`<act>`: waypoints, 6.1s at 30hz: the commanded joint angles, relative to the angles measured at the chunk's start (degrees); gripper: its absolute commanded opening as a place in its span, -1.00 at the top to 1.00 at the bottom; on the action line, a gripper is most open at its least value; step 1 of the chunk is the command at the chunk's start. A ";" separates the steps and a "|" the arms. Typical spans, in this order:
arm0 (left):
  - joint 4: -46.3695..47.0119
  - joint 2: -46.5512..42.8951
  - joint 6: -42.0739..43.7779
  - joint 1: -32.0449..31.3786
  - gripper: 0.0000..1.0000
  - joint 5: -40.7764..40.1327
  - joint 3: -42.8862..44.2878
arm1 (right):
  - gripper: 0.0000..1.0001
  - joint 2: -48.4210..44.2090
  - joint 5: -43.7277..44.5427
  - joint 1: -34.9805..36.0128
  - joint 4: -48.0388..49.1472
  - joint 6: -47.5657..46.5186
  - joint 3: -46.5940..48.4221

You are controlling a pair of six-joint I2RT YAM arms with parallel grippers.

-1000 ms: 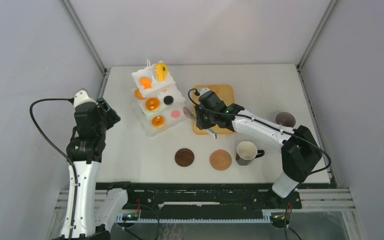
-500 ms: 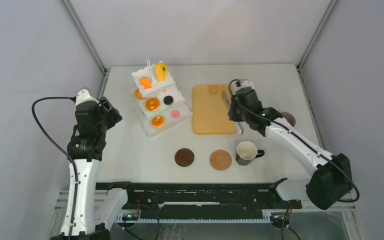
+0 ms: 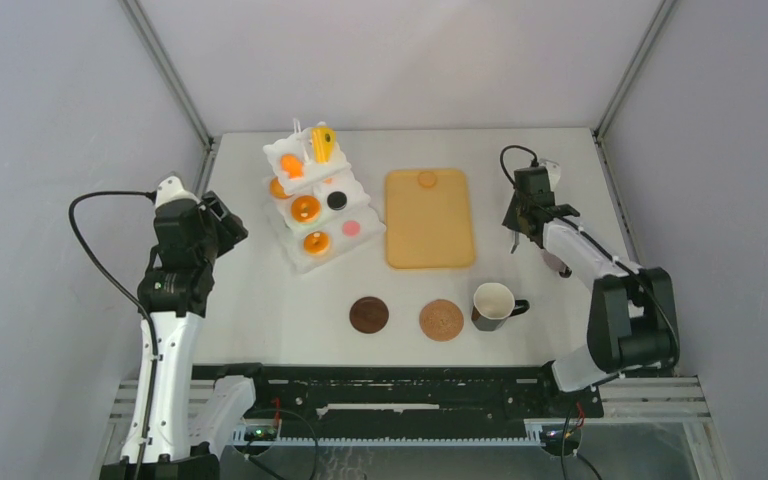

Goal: Serve the afternoon tea

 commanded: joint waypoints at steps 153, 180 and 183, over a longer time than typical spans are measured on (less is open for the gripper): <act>3.16 3.40 4.59 -42.81 -0.73 -8.55 1.01 | 1.00 -26.62 5.12 22.04 -22.16 -10.79 5.61; 1.13 1.32 4.14 -42.38 -0.73 -13.25 0.44 | 1.00 -23.37 11.37 51.91 19.26 -11.09 -14.38; 1.06 1.16 3.63 -42.33 -0.73 -13.68 0.17 | 1.00 -20.43 12.78 56.78 24.70 -10.99 -15.63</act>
